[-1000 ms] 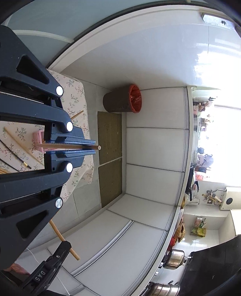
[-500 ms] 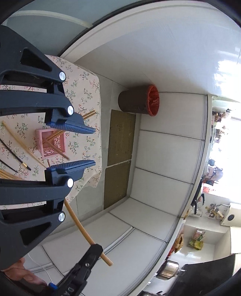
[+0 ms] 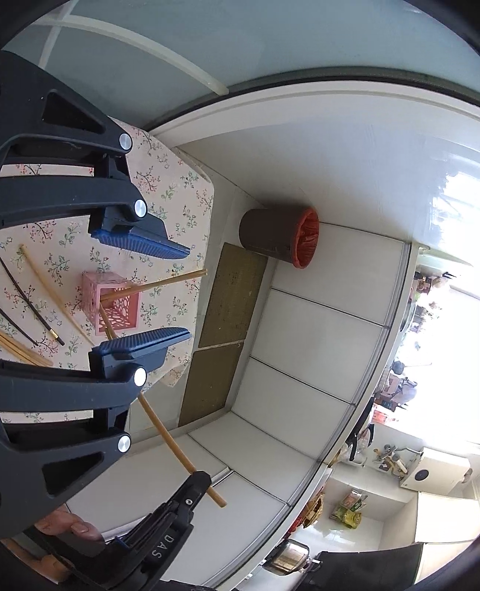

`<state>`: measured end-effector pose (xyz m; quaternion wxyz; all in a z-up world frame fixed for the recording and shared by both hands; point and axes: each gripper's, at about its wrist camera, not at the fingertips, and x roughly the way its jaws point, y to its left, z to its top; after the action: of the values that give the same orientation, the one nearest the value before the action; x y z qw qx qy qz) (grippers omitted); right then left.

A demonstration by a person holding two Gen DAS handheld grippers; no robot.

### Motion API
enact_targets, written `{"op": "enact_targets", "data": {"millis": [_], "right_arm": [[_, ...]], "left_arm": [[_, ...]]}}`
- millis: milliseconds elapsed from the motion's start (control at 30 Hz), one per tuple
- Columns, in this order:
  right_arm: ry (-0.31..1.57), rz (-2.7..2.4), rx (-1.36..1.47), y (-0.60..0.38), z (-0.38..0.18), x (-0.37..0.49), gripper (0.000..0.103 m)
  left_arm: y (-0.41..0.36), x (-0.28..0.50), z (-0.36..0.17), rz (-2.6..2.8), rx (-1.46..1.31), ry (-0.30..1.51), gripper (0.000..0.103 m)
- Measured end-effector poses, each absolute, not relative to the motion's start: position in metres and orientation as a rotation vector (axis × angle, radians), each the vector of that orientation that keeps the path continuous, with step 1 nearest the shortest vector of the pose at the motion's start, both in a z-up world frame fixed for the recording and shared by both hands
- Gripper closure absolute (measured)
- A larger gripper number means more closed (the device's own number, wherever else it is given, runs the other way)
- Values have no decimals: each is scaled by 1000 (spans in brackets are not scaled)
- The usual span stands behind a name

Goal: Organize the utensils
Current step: 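Drop the chopsticks into the pink holder by opening both tools, then grasp another wooden chopstick from the table with the right tool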

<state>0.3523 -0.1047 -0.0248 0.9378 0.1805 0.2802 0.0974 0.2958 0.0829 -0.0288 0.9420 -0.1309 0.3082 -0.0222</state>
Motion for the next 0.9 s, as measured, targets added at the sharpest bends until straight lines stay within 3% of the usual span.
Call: {"op": "enact_targets", "data": {"millis": [433, 500, 633, 733, 900], "right_arm": [[626, 232, 322, -89, -55, 374, 89], [627, 235, 331, -90, -52, 369, 80], [610, 235, 352, -99, -49, 352, 77], [612, 225, 391, -113, -51, 336, 68], [744, 80, 461, -154, -93, 331, 51]], "left_arm": [[80, 303, -42, -44, -238, 668, 64], [78, 303, -43, -47, -236, 672, 63], [75, 300, -41, -51, -224, 665, 55], [73, 298, -39, -56, -220, 664, 55], [71, 290, -37, -61, -210, 657, 54]]}}
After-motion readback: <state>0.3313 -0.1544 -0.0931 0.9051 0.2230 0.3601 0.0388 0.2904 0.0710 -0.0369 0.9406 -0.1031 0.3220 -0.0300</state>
